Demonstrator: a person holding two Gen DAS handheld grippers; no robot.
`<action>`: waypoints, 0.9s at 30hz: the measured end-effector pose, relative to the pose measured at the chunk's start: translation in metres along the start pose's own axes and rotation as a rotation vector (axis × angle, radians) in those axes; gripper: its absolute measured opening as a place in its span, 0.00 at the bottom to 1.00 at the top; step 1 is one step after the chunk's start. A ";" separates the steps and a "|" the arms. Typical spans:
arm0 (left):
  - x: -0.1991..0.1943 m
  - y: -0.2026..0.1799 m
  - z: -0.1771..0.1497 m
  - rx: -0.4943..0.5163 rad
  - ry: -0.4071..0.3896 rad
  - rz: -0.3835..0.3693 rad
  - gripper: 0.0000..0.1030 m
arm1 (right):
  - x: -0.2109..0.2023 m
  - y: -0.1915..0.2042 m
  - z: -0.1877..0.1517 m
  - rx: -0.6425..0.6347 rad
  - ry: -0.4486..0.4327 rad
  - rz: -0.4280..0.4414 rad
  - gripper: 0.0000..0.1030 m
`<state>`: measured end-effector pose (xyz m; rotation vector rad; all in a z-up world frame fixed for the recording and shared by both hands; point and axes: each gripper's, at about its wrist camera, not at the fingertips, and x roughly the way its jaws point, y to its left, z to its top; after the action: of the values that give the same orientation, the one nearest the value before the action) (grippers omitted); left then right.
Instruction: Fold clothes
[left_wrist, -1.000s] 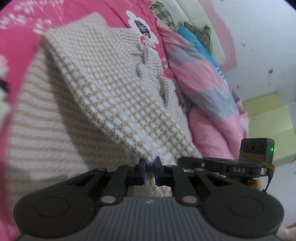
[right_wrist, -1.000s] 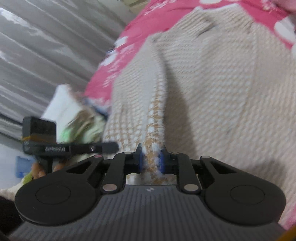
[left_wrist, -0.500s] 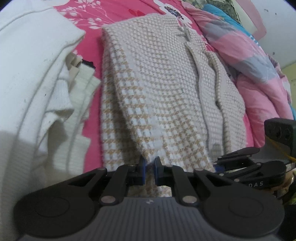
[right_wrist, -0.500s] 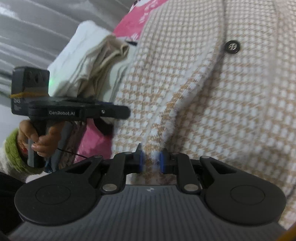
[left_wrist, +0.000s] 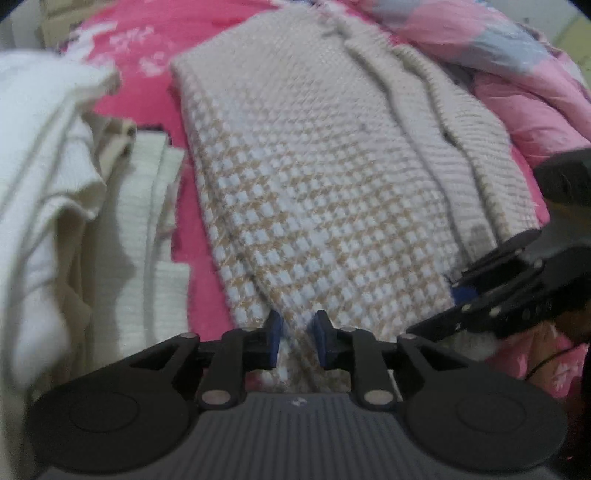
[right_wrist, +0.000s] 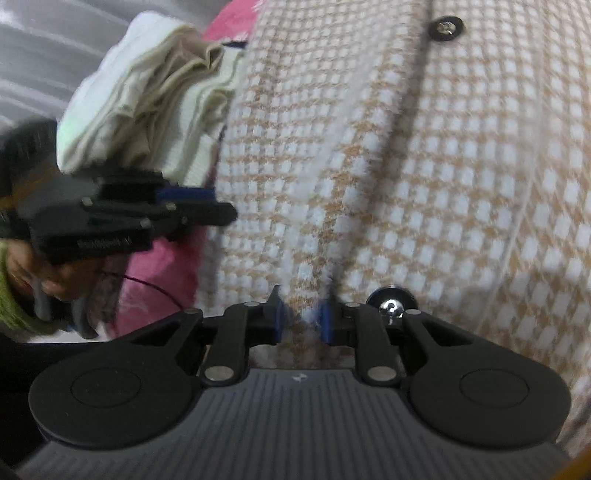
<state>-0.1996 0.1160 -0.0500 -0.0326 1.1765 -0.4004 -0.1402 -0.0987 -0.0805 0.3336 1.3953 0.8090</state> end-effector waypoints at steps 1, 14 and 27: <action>-0.009 -0.003 -0.001 0.022 -0.030 0.008 0.26 | -0.007 0.002 0.000 -0.019 -0.002 -0.003 0.22; 0.038 -0.040 0.048 0.091 -0.272 -0.084 0.38 | -0.115 0.047 0.089 -0.529 -0.342 -0.422 0.91; 0.088 -0.047 0.021 0.039 -0.320 -0.146 0.41 | -0.011 -0.036 0.275 -0.084 -0.396 -0.499 0.53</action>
<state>-0.1658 0.0401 -0.1091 -0.1449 0.8531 -0.5261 0.1329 -0.0631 -0.0456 0.0641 1.0049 0.3610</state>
